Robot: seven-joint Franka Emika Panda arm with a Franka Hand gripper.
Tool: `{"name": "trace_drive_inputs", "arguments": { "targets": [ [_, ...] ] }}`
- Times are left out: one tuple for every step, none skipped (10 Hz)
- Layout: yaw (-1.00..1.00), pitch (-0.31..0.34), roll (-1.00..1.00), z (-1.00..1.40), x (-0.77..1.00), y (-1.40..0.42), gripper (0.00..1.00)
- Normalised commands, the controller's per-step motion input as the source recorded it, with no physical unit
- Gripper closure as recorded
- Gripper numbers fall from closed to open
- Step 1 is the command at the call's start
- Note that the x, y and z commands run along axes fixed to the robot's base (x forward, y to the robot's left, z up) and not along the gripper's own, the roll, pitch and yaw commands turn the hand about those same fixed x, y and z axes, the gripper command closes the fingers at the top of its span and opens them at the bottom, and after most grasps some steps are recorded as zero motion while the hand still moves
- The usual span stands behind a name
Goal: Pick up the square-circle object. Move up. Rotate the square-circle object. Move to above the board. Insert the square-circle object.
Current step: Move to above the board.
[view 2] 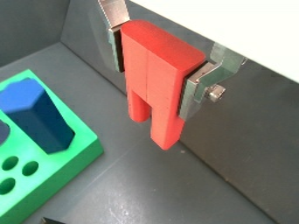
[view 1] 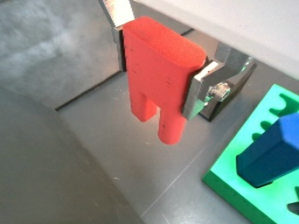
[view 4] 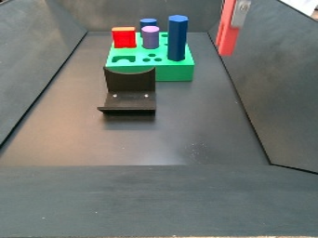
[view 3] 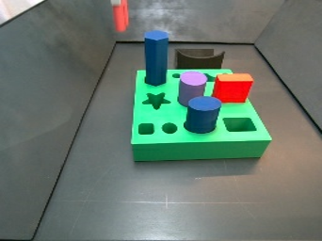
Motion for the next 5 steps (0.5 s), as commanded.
{"name": "trace_drive_inputs", "arguments": {
  "targets": [
    [-0.04,-0.006,-0.2,1.0,-0.13,0.01,1.0],
    [-0.05,0.008,-0.2,1.0,-0.11,0.01,1.0],
    [-0.05,0.022,-0.2,1.0,-0.09,0.02,1.0],
    [-0.05,0.034,-0.2,0.95,-0.07,0.02,1.0],
    [-0.05,0.042,-0.19,0.79,-0.04,0.02,1.0]
  ]
}}
